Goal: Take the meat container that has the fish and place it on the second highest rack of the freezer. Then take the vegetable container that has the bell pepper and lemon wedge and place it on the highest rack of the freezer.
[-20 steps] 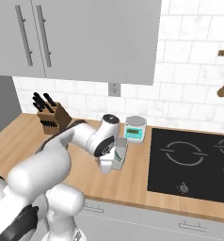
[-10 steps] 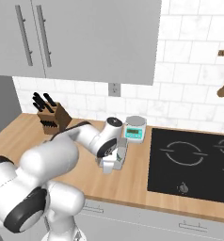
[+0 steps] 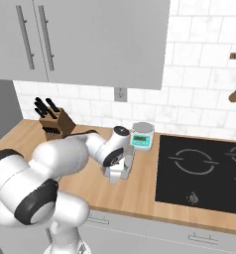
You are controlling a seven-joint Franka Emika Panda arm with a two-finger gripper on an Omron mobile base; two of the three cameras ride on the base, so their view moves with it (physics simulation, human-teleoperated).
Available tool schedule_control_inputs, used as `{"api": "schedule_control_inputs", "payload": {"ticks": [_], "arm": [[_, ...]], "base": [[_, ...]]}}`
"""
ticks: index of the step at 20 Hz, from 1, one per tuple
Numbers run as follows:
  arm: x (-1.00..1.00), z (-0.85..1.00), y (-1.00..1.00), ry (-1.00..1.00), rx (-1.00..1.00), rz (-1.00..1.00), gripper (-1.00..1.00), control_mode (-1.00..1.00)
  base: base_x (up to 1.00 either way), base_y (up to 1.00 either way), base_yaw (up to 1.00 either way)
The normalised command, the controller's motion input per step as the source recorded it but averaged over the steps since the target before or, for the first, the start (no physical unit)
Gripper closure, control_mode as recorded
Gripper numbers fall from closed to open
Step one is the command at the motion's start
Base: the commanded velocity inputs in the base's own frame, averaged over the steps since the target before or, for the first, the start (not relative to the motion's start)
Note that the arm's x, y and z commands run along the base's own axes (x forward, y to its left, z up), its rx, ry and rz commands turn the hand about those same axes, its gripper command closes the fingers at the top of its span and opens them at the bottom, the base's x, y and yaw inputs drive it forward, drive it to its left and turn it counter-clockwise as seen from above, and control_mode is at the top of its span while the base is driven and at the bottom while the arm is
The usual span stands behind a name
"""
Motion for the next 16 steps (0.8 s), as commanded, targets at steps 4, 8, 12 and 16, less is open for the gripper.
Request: {"api": "schedule_control_inputs", "payload": {"ticks": [4,8,12,16], "arm": [[0.14,-0.26,0.02,0.00,0.00,-0.01,1.00,-1.00],[0.07,-0.04,0.02,0.00,0.00,-0.02,1.00,-1.00],[0.03,0.00,0.07,0.00,0.00,0.00,1.00,-1.00],[-0.28,0.40,0.17,-0.11,0.00,0.00,1.00,-1.00]], "base": [[0.00,0.00,0.00],[0.00,0.00,0.00],[0.00,0.00,0.00],[0.00,0.00,0.00]]}}
